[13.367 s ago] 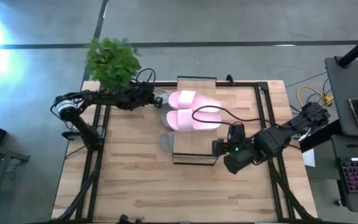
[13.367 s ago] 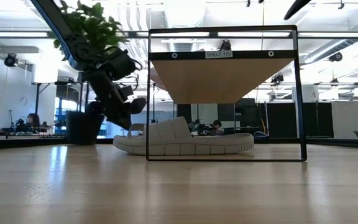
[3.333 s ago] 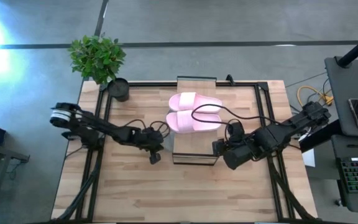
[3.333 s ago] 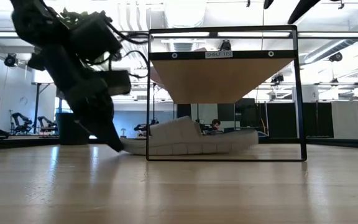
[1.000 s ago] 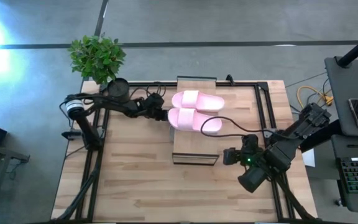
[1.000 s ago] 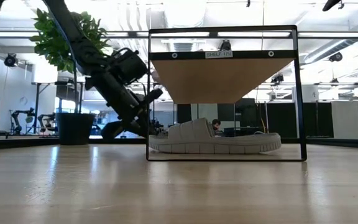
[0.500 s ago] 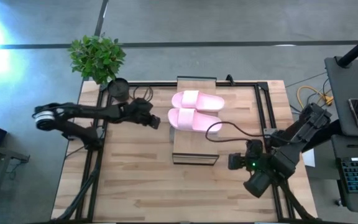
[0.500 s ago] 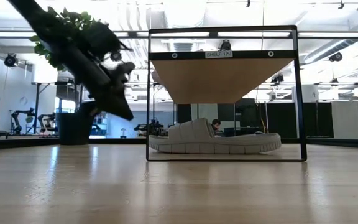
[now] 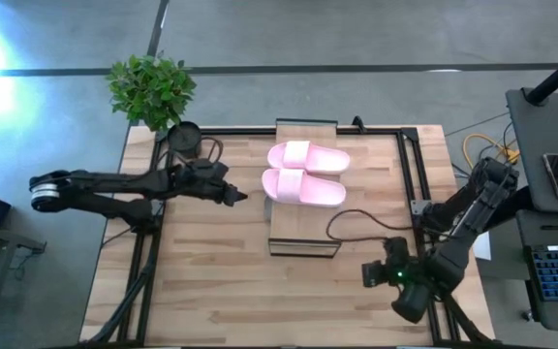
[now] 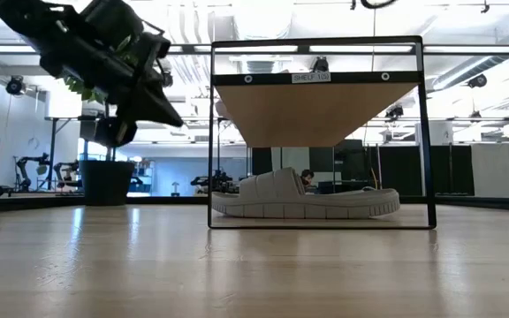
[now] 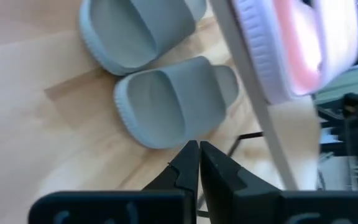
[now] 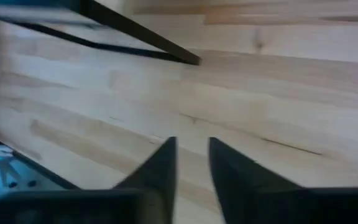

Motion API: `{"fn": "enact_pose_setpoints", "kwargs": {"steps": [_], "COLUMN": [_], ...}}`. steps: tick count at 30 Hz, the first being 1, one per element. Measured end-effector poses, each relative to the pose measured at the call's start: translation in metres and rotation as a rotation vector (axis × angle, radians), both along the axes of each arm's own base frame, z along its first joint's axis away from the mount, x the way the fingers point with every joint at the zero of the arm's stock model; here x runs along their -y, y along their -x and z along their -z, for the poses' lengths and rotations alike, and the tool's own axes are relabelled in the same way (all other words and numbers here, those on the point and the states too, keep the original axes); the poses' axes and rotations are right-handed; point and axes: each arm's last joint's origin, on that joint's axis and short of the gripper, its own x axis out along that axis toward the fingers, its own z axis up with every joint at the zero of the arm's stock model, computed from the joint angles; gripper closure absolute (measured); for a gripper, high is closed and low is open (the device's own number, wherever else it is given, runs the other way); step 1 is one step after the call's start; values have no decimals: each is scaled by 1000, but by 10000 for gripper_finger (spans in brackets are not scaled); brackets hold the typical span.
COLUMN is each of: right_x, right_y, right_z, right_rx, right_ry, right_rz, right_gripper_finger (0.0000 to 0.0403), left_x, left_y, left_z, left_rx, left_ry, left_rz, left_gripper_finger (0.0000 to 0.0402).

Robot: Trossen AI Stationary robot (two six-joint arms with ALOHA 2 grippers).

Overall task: Pick and place slides into the shelf
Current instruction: Adjust the pink and gray slides on and under the shelf

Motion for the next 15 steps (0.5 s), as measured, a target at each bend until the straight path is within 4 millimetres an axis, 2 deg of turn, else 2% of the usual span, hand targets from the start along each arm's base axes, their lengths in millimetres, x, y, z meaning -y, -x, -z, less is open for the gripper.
{"fn": "enact_pose_setpoints", "kwargs": {"steps": [2,4,10,15], "right_x": [0,4,29,57], "right_y": [5,10,16,19], "right_z": [10,22,68,107], "right_rx": [-27,-67,-108,15], "right_ry": [14,39,88,-8], "right_rz": [-18,-22,30,104], "right_gripper_finger": [367,385,391,390], "left_x": [1,2,2,1], "left_y": [1,2,3,0], "left_z": [-3,-6,0,5], "left_rx": [15,27,1,-21], "left_ry": [6,3,52,65], "left_rz": [0,0,-23,-24], "left_gripper_finger": [402,402,402,402]}}
